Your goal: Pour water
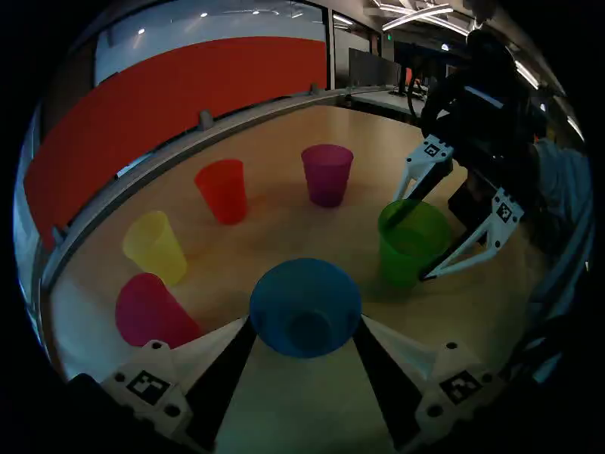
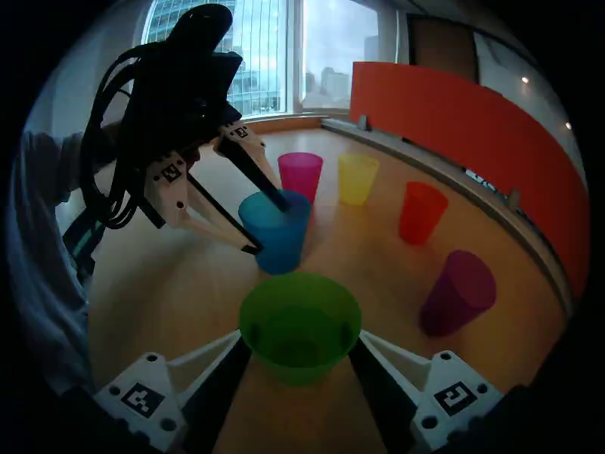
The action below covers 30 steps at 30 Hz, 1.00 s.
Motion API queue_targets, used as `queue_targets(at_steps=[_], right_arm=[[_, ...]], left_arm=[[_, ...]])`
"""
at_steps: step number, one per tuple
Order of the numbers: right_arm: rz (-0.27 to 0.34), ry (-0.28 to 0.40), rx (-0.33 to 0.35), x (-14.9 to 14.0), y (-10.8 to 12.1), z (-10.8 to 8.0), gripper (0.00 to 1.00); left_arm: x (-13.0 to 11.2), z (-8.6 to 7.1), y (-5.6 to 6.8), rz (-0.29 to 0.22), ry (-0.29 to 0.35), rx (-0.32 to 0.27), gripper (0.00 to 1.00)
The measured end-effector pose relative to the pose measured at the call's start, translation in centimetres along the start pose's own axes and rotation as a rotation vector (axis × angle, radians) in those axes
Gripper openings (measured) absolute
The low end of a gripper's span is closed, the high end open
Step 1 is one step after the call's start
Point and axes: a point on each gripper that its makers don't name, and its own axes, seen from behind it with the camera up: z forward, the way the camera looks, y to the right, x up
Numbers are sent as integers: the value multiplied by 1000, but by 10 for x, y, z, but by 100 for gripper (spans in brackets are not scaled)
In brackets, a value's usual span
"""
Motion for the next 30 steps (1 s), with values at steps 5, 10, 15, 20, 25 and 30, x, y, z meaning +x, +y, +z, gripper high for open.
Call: queue_targets(at_steps=[5, 10, 15, 20, 25, 30], right_arm=[[-2, -4, -4, -2, 1, 0, 88], [0, -2, -8, -3, -1, -2, 89], [27, 9, 0, 0, -4, -7, 94], [35, 6, -15, -7, -1, -15, 96], [35, 0, -37, -16, 0, -24, 99], [53, 7, -56, -21, 1, -36, 100]], left_arm=[[-2, -1, -2, 11, -7, 12, 88], [-9, -1, -3, 24, -32, 29, 94], [-15, -3, -2, 16, -48, 30, 98], [-22, -9, -3, -6, -51, 35, 99], [-31, -18, -8, -18, -57, 56, 98], [-40, -28, -13, -35, -57, 79, 99]])
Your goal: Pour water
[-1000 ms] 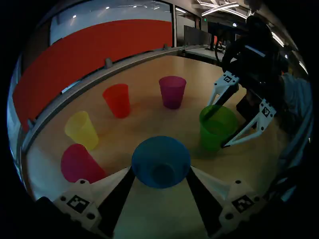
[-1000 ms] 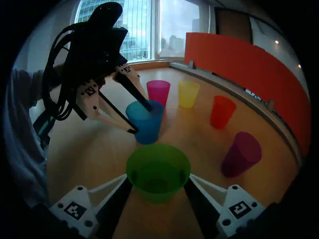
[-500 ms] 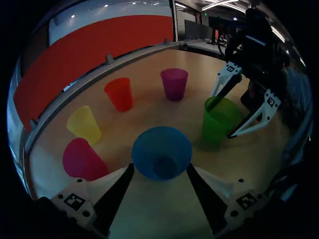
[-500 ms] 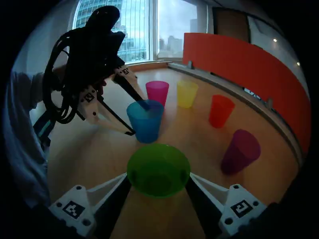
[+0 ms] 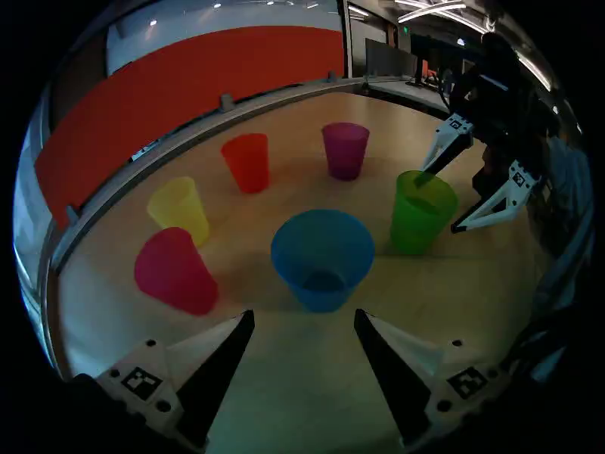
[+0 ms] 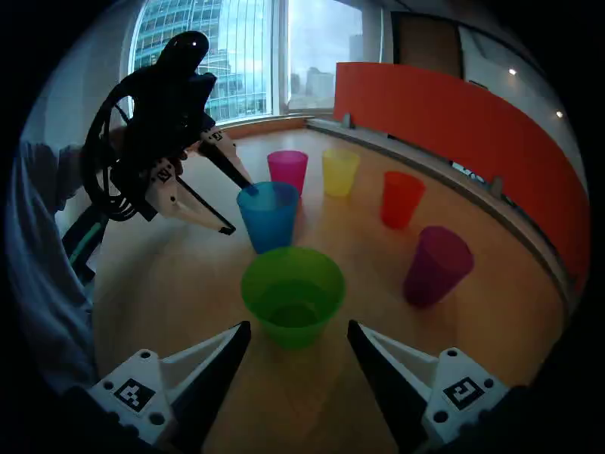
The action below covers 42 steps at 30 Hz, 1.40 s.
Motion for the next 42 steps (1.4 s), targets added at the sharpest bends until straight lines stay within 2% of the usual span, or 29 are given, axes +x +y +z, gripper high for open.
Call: queue_targets(at_steps=[9, 15, 21, 30, 36, 42], right_arm=[[17, 9, -48, -11, 7, -22, 100], [51, 35, -102, -12, 18, -31, 100], [87, 63, -150, -14, 28, -41, 100], [124, 133, -280, -3, 57, -59, 100], [151, 194, -391, 4, 76, -71, 99], [187, 271, -495, 17, 94, -84, 99]], left_arm=[[-11, -17, -12, -54, 21, 49, 98], [-12, -26, -19, -90, 55, 87, 98], [-13, -38, -32, -123, 99, 152, 98], [-11, -57, -54, -195, 183, 256, 99], [-6, -76, -73, -241, 273, 360, 99], [5, -92, -85, -300, 364, 405, 99]])
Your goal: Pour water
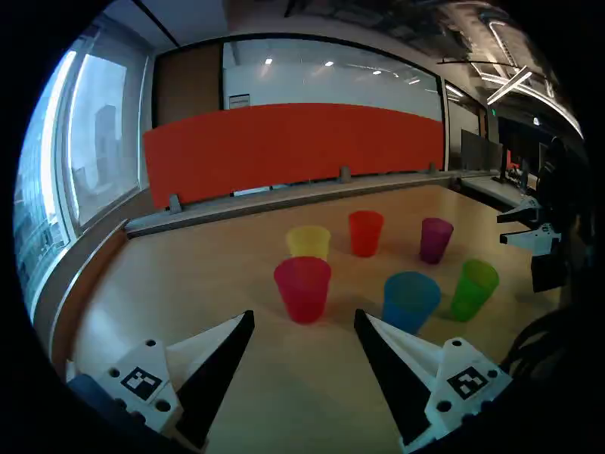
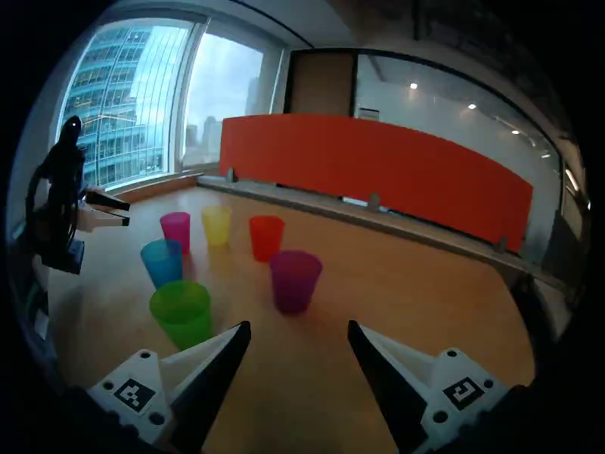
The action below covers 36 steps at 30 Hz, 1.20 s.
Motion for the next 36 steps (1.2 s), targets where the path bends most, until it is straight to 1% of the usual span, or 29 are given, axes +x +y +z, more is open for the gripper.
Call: queue_targets(at_steps=[3, 6, 12, 15, 18, 19, 21, 24, 27, 30, 33, 36], right_arm=[[24, 46, -41, 12, 7, 0, 99], [38, 84, -71, 22, 13, 0, 99], [65, 189, -167, 46, 29, 1, 99], [86, 237, -216, 54, 38, -1, 99], [110, 283, -266, 61, 49, -5, 99], [118, 301, -285, 64, 53, -7, 99], [131, 332, -319, 69, 60, -11, 99], [141, 380, -362, 75, 68, -17, 99], [148, 409, -396, 77, 75, -22, 99], [157, 420, -425, 77, 81, -26, 99], [161, 434, -443, 79, 86, -30, 99], [163, 441, -449, 80, 88, -32, 99]], left_arm=[[10, -5, -7, -14, 51, 31, 99], [20, -9, -11, -24, 105, 54, 99], [35, -15, -12, -34, 189, 89, 99], [42, -18, -15, -32, 228, 117, 99], [49, -23, -19, -36, 274, 148, 98], [51, -24, -19, -45, 285, 154, 98], [55, -27, -20, -62, 306, 164, 98], [59, -27, -19, -100, 332, 165, 98], [60, -26, -21, -131, 352, 170, 98], [61, -26, -25, -152, 364, 182, 98], [62, -27, -27, -164, 376, 192, 98], [63, -27, -27, -156, 384, 194, 98]])
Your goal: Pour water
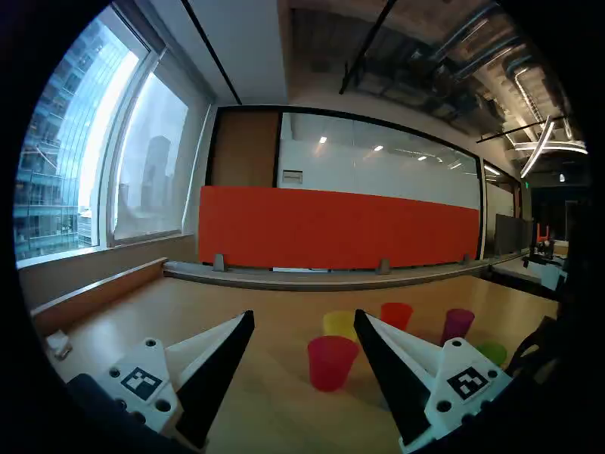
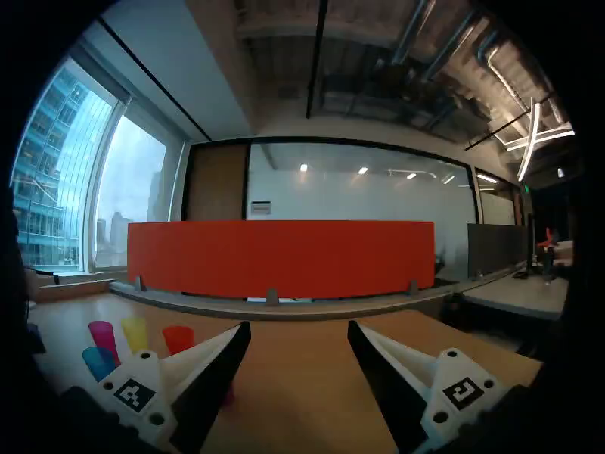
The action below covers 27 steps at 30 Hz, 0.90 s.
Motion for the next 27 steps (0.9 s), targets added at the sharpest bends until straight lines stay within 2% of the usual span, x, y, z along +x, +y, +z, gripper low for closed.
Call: queue_targets(at_steps=[15, 27], right_arm=[[18, 8, -10, 5, 3, -3, 99], [31, -6, -17, 2, 5, -6, 99]], left_arm=[[2, 10, -4, 25, 38, 65, 98], [-9, 9, -3, 83, 50, 87, 98]])
